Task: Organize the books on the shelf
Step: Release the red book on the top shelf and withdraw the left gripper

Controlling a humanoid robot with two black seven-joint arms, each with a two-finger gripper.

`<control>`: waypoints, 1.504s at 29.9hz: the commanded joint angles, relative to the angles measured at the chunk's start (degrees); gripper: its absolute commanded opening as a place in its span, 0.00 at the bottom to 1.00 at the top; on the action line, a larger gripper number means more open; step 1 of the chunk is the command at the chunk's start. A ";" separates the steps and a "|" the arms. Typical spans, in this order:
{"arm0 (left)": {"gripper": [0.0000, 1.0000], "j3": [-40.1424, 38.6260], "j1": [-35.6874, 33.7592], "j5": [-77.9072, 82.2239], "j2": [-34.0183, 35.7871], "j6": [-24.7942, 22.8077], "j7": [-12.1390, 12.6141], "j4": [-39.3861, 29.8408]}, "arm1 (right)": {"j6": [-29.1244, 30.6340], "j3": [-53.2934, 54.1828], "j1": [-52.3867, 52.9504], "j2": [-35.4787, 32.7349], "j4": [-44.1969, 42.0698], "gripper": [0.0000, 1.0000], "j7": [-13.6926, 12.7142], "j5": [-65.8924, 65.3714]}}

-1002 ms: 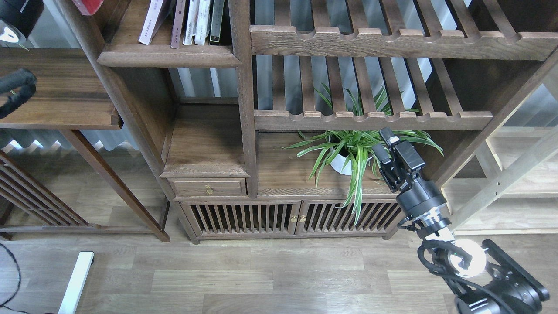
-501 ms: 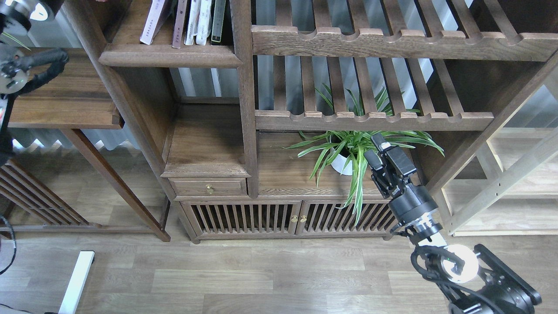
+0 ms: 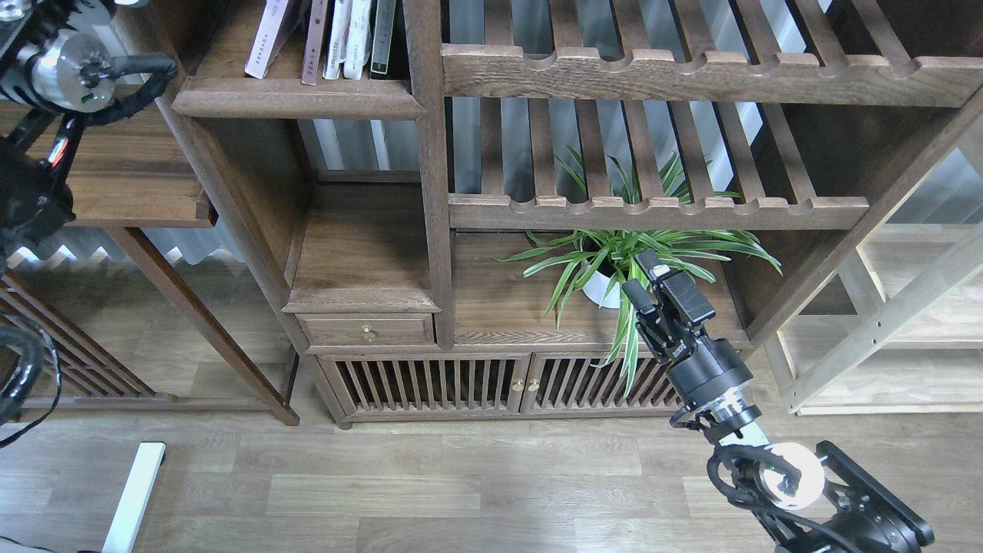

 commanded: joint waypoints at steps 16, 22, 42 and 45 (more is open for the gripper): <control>0.00 6.58 -1.80 -2.62 -1.87 -1.02 -2.37 7.53 | 0.00 0.21 -1.71 -1.32 0.27 0.80 -0.07 0.01; 0.00 7.46 -2.77 -2.62 -3.72 -1.11 -2.81 10.60 | 0.00 0.21 -1.80 -1.85 0.36 0.79 -0.07 0.01; 0.00 15.72 -2.15 -2.71 -2.84 -1.02 -3.78 10.96 | 0.00 0.12 -2.50 -1.85 0.44 0.79 -0.07 -0.08; 0.00 16.07 -1.89 -2.71 -2.84 -1.11 -3.86 10.87 | 0.00 0.12 -2.59 -1.93 0.44 0.79 -0.07 -0.08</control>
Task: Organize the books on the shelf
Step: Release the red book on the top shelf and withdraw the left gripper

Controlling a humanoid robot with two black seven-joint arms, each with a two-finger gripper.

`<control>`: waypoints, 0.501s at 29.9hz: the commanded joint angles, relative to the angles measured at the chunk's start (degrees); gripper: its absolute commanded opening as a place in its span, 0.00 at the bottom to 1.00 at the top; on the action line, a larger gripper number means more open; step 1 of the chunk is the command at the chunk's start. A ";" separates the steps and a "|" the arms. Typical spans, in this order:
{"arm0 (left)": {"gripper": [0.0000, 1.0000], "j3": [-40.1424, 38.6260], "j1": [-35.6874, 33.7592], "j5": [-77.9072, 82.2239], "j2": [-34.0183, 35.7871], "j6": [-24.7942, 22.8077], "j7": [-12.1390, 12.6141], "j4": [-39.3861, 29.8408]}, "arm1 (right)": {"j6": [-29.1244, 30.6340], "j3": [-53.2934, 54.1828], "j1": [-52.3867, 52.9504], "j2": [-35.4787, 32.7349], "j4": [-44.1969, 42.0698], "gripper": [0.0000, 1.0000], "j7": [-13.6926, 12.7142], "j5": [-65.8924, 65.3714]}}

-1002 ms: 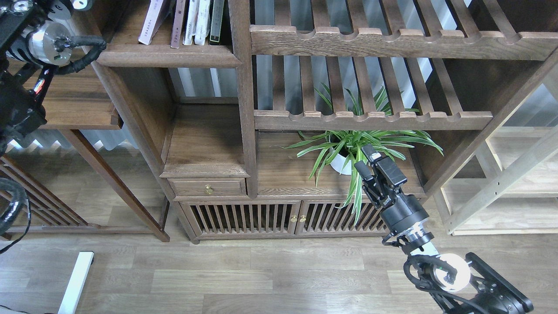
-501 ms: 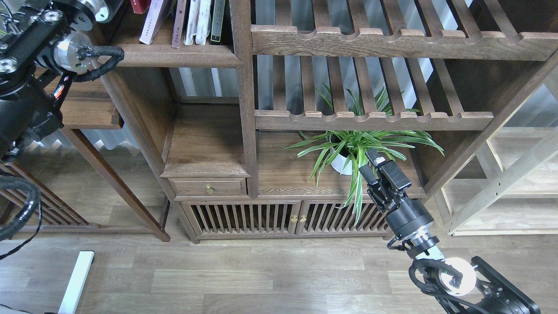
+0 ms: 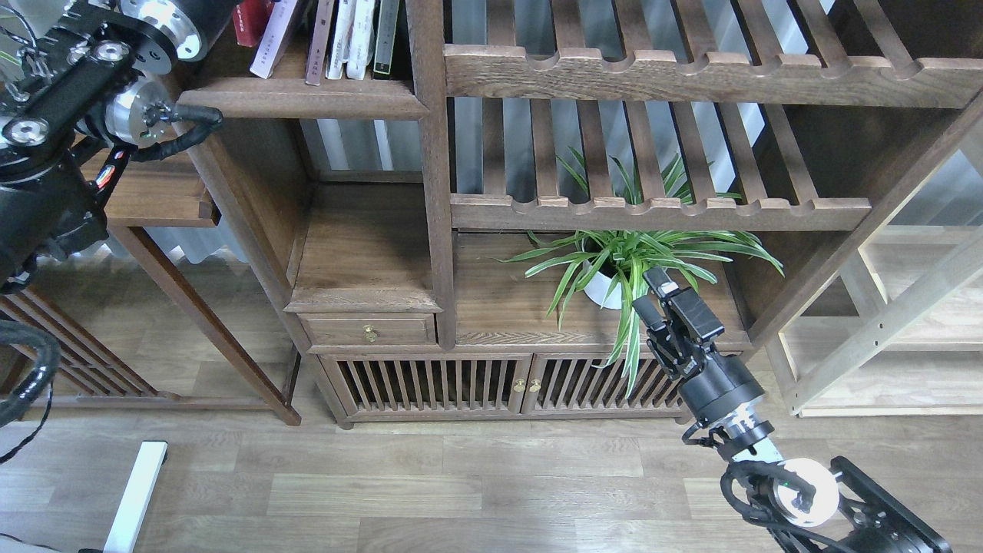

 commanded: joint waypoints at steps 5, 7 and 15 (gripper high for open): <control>0.03 0.64 0.09 0.02 0.09 0.03 0.05 0.00 | 0.00 0.12 -0.17 -0.39 0.00 0.79 0.00 0.00; 0.06 0.64 0.09 0.02 0.09 0.55 0.05 0.00 | 0.00 0.12 -0.17 -0.39 0.00 0.79 0.00 0.00; 0.16 0.03 -0.44 -0.15 1.50 0.82 -0.13 -0.17 | 0.00 -0.05 -0.17 -0.30 0.00 0.79 0.00 0.00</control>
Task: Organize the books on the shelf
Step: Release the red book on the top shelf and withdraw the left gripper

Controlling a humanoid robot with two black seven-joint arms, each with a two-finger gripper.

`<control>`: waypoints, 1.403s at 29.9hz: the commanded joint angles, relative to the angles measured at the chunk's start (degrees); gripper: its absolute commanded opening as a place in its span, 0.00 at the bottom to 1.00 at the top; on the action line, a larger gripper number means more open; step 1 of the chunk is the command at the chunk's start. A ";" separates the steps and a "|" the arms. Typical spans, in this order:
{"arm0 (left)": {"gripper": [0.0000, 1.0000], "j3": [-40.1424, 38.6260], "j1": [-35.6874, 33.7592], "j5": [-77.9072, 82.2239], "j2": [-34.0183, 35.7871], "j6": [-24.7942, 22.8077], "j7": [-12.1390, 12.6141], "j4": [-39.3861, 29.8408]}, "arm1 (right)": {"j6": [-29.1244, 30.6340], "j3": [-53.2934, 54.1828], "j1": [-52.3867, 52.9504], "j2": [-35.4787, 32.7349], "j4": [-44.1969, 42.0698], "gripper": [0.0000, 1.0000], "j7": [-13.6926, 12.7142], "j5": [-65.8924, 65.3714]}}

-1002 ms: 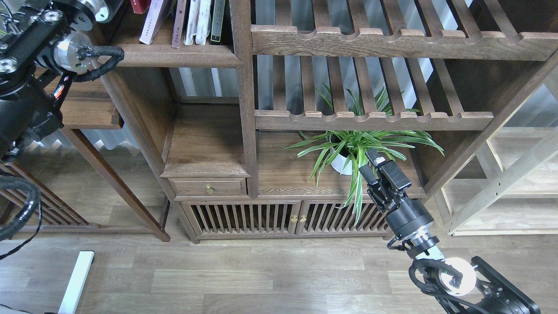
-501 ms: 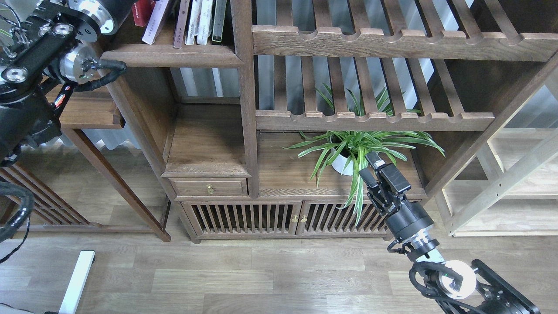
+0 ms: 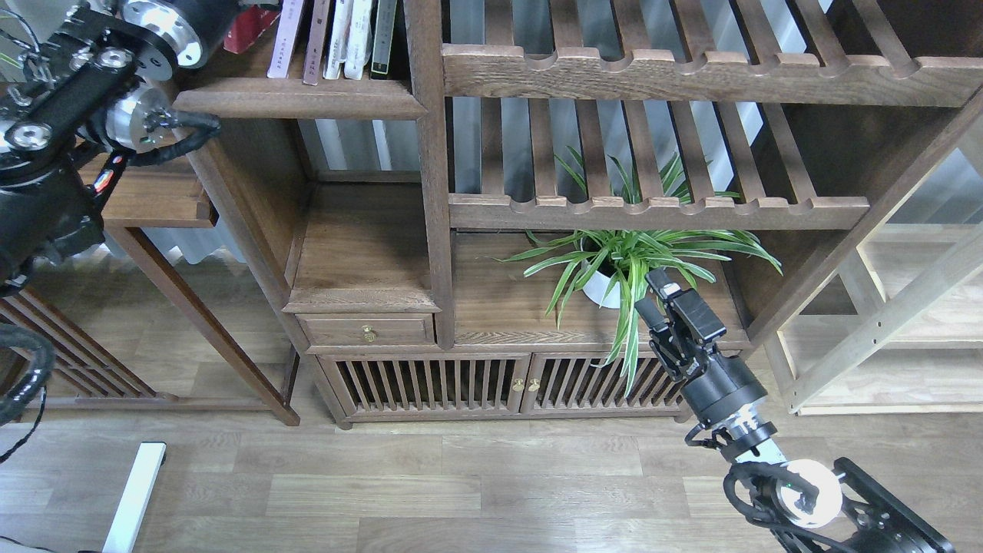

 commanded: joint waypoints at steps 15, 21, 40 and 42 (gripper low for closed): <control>0.35 -0.23 0.05 -0.17 0.52 2.75 -2.80 -0.11 | 0.00 -0.11 -0.17 0.12 0.00 0.79 0.00 -1.14; 0.38 -0.23 0.22 -0.26 0.35 2.84 -2.88 -0.02 | 0.00 -0.11 -0.26 0.03 0.00 0.79 0.00 -1.23; 0.38 -4.09 -7.95 -2.46 -1.76 3.54 -3.15 -0.11 | 0.00 0.15 -1.93 -0.93 -0.01 0.79 0.00 -1.23; 0.38 -4.88 -8.74 -3.16 -1.85 3.54 -3.15 -0.11 | 0.00 0.33 -1.93 -1.54 -0.09 0.79 0.00 -1.23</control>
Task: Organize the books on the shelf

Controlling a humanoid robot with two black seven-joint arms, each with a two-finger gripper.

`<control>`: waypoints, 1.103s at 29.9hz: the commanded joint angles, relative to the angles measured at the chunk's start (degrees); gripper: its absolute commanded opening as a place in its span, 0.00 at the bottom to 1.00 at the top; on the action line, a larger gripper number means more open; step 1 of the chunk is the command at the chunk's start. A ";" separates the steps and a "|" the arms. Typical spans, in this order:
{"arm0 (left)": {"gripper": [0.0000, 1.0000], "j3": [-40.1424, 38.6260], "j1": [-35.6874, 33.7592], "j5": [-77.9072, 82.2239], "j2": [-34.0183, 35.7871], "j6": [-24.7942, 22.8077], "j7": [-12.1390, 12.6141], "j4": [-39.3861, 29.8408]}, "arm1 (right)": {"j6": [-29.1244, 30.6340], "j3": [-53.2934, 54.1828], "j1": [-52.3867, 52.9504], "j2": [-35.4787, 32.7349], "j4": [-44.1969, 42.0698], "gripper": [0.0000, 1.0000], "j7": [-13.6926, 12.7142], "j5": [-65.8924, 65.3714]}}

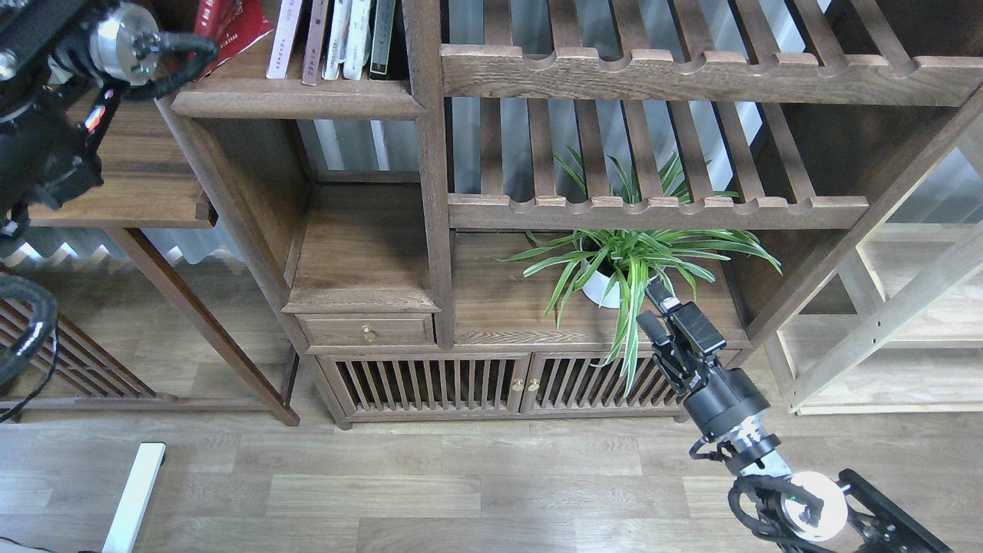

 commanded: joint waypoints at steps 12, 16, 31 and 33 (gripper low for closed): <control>0.52 -0.41 2.07 -7.69 -0.81 -1.50 -3.47 -3.17 | 0.00 4.84 -0.07 -1.92 -0.13 0.80 0.09 0.10; 0.67 -0.50 2.78 -12.62 -2.48 -1.76 -6.63 -4.57 | 0.00 5.37 -0.07 -1.92 -0.22 0.81 0.09 0.19; 0.98 -8.84 7.52 -15.00 -1.95 -3.52 -10.77 -15.03 | 0.00 4.93 -0.86 -1.21 -0.39 0.89 0.27 0.36; 0.98 -11.13 9.80 -15.09 -1.95 -5.62 -10.77 -16.88 | 0.00 4.93 -0.95 -1.21 -0.39 0.89 0.27 0.36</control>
